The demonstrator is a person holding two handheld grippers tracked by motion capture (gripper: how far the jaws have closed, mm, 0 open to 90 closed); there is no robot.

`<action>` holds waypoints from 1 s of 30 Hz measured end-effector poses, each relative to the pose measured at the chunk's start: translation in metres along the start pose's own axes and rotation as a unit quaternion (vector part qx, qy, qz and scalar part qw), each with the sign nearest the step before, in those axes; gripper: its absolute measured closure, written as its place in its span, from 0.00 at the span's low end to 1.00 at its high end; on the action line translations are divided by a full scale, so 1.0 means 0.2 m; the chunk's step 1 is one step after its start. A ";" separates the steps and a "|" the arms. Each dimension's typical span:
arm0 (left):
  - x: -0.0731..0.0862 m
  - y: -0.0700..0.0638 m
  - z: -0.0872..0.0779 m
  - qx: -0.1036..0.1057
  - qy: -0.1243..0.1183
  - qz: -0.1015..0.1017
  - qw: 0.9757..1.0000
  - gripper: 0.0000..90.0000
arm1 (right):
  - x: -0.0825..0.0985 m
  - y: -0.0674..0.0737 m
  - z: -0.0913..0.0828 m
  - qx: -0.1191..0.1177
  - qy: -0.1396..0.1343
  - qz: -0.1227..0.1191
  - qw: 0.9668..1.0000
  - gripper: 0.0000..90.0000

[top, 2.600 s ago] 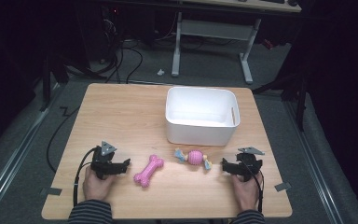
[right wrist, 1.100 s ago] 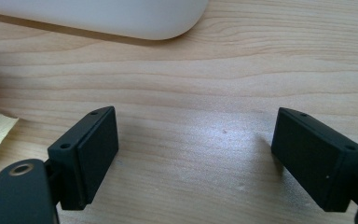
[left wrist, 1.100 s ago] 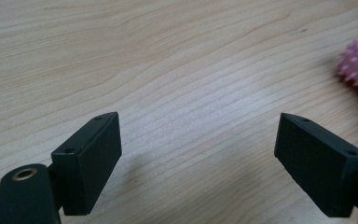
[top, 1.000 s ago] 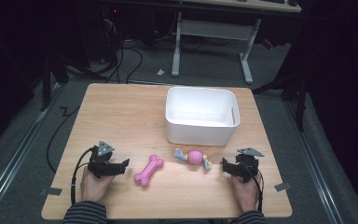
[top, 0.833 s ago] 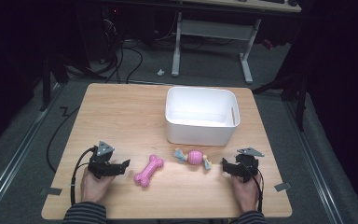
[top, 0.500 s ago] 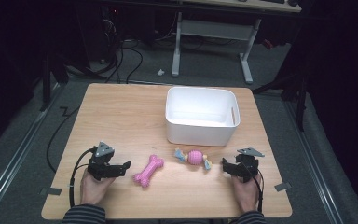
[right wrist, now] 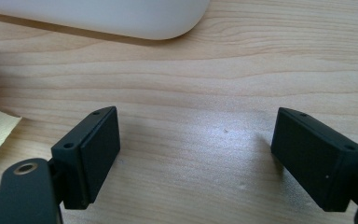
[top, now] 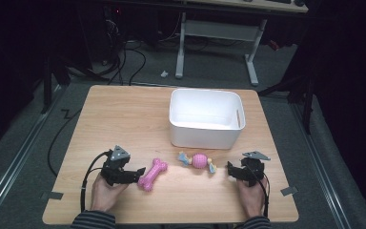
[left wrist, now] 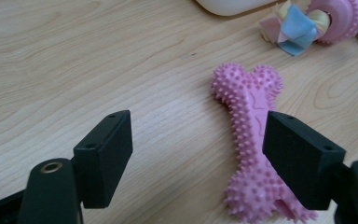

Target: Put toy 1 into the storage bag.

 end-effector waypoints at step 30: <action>0.00 -0.19 0.21 -0.001 0.107 0.037 0.994 0.41 | 0.00 0.00 0.00 -0.004 -0.004 -0.008 1.000 0.19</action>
Point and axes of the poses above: each handheld gripper's, and its own axes: z roughly forward along the jaws, x roughly out of its underside, y roughly to its left, the point moved 8 cm from there along z, roughly forward along the jaws, and after that the axes turned 6 degrees about -z, right-handed, at the moved point
